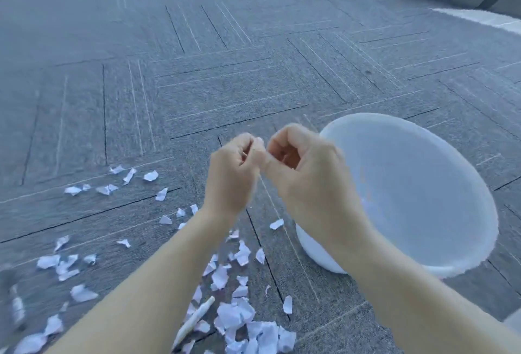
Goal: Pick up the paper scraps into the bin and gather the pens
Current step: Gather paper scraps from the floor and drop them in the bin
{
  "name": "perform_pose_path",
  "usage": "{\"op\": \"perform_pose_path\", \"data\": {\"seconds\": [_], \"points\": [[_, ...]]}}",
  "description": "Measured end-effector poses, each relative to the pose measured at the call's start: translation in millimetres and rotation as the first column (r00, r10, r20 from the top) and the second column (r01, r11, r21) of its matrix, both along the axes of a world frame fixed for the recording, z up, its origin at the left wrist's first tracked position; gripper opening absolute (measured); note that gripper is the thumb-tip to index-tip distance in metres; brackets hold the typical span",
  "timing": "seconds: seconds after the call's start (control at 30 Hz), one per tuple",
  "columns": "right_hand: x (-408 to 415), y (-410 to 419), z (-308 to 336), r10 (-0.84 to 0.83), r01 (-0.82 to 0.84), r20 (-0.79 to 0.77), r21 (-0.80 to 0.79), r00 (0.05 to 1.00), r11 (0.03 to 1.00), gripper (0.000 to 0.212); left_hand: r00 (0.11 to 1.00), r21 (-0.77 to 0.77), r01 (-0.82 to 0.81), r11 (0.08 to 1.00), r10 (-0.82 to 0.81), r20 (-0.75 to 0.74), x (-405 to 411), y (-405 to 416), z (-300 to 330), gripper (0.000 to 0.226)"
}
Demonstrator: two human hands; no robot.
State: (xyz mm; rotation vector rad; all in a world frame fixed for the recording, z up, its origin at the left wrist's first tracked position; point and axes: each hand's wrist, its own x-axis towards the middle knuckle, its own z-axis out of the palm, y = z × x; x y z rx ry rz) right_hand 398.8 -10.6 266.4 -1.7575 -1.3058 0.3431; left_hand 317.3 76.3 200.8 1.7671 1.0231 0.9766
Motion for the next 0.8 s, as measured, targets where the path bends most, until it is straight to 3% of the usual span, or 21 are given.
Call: {"op": "perform_pose_path", "data": {"seconds": [0.1,0.17,0.23,0.37,0.43,0.57,0.67,0.8], "points": [[-52.7,36.5,-45.6,0.204,-0.200,0.015,-0.149,0.979,0.968,0.024,0.946,-0.071,-0.177,0.982,0.150,-0.288,-68.6,10.5,-59.7,0.025],[-82.3,61.9,-87.3,0.329,-0.314,0.002,-0.298,0.944,0.901,0.016,0.883,-0.094,-0.278,0.956,0.215,-0.416,-118.4,12.0,-99.4,0.024],[-106.4,85.2,-128.9,0.438,-0.399,-0.002,-0.415,0.899,0.818,0.023,0.806,-0.066,-0.346,0.936,0.261,-0.532,-168.0,11.3,-132.3,0.013],[-140.0,123.2,-191.3,0.556,-0.464,-0.003,-0.553,0.831,0.692,0.045,0.498,0.060,-0.518,0.853,0.357,-0.790,-250.0,9.8,-175.5,0.050],[-149.7,145.3,-213.8,0.590,-0.424,0.086,-0.612,0.803,0.667,0.053,0.445,0.045,-0.592,0.805,0.372,-0.814,-277.8,11.8,-190.5,0.059],[-161.7,201.5,-243.8,0.595,-0.300,0.254,-0.676,0.762,0.673,0.065,0.455,-0.030,-0.692,0.722,0.403,-0.794,-309.9,31.3,-209.7,0.066],[-168.2,242.2,-262.3,0.555,-0.241,0.249,-0.709,0.794,0.663,0.073,0.505,-0.060,-0.691,0.720,0.422,-0.753,-317.1,54.6,-218.6,0.065],[-179.9,245.1,-273.1,0.618,-0.372,0.217,-0.634,0.756,0.678,0.068,0.702,-0.090,-0.601,0.794,0.471,-0.534,-314.5,57.7,-221.6,0.043]]}}
